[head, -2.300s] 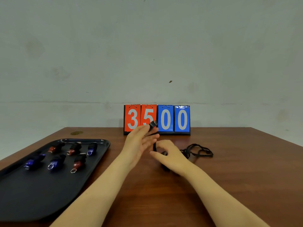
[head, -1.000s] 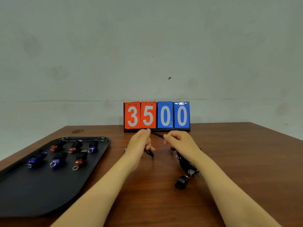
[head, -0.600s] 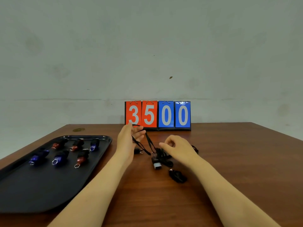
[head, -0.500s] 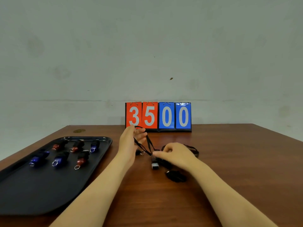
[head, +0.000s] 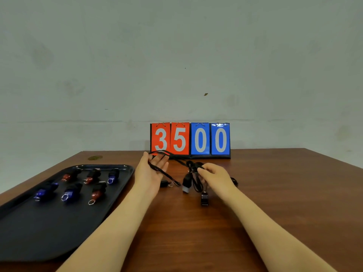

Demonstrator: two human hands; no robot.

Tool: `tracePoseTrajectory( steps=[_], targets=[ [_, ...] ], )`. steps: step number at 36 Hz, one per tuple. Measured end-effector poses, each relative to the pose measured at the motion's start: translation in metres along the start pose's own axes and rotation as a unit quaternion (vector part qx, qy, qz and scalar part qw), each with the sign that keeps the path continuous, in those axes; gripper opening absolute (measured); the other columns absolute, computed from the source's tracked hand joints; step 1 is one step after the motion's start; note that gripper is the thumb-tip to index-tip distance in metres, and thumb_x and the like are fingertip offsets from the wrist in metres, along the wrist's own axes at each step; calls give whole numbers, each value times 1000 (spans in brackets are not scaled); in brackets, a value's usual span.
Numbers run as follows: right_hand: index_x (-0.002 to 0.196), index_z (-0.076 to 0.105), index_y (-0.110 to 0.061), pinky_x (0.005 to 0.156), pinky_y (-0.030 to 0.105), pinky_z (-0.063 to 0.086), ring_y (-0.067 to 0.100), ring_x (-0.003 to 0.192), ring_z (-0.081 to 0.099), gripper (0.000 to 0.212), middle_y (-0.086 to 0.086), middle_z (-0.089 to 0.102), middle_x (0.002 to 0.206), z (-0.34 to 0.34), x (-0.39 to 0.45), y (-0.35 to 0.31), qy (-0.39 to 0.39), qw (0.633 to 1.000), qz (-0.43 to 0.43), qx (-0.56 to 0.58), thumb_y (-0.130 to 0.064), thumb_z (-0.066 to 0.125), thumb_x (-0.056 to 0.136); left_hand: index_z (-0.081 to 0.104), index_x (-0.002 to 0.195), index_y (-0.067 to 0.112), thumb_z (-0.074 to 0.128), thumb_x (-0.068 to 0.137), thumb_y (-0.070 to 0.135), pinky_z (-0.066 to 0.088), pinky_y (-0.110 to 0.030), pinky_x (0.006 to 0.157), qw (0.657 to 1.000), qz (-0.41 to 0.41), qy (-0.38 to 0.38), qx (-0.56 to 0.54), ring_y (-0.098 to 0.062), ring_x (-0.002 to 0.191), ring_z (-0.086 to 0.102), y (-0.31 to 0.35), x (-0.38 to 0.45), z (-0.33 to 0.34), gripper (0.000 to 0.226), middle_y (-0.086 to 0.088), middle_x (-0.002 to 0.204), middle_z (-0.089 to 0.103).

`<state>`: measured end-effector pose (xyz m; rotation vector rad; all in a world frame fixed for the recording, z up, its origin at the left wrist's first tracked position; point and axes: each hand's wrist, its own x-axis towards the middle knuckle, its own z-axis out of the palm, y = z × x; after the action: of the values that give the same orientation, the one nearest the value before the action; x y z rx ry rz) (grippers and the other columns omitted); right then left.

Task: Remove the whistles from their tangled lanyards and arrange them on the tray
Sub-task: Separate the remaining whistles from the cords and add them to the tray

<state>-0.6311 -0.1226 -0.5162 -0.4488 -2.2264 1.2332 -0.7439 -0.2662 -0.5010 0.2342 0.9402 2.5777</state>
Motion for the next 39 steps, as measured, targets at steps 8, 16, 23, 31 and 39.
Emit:
tracePoseTrajectory(
  steps=[8, 16, 23, 31, 39],
  targets=[
    [85, 64, -15, 73, 29, 46, 19, 79, 56, 19, 7, 64, 85, -6, 0, -8, 26, 983, 80, 161, -22, 52, 97, 39, 73, 17, 38, 104, 32, 33, -17, 40, 996, -51, 6, -78, -6, 36, 29, 6, 0, -3, 34, 5, 49, 37],
    [80, 62, -12, 65, 28, 46, 14, 62, 56, 18, 0, 61, 60, -19, 0, -9, 98, 927, 151, 329, -19, 52, 94, 54, 106, 17, 40, 104, 29, 22, -15, 33, 976, -12, -34, 214, -3, 36, 26, 1, -10, 1, 18, -2, 68, 60],
    [81, 56, -9, 53, 22, 41, 11, 53, 50, 15, 2, 57, 64, -23, 2, -9, 140, 927, 138, 320, -17, 50, 92, 54, 88, 18, 38, 104, 31, 36, -21, 52, 861, 160, -17, 483, -7, 48, 45, 0, -6, -2, 26, -1, 67, 62],
    [76, 45, -9, 57, 21, 36, 13, 62, 40, 19, 7, 45, 67, -22, 1, -5, 194, 958, 29, 209, -17, 51, 93, 61, 95, 32, 58, 91, 48, 41, -19, 79, 640, 210, -109, 731, 0, 92, 55, -8, -4, -9, 17, 21, 91, 57],
    [60, 41, -15, 55, 23, 34, 12, 56, 39, 34, 0, 42, 57, -29, 1, 2, 147, 989, -20, 23, -19, 53, 92, 63, 76, 31, 52, 97, 36, 43, -21, 73, 691, 135, -177, 688, -1, 73, 54, -4, -10, -7, 24, 15, 76, 59]
  ],
)
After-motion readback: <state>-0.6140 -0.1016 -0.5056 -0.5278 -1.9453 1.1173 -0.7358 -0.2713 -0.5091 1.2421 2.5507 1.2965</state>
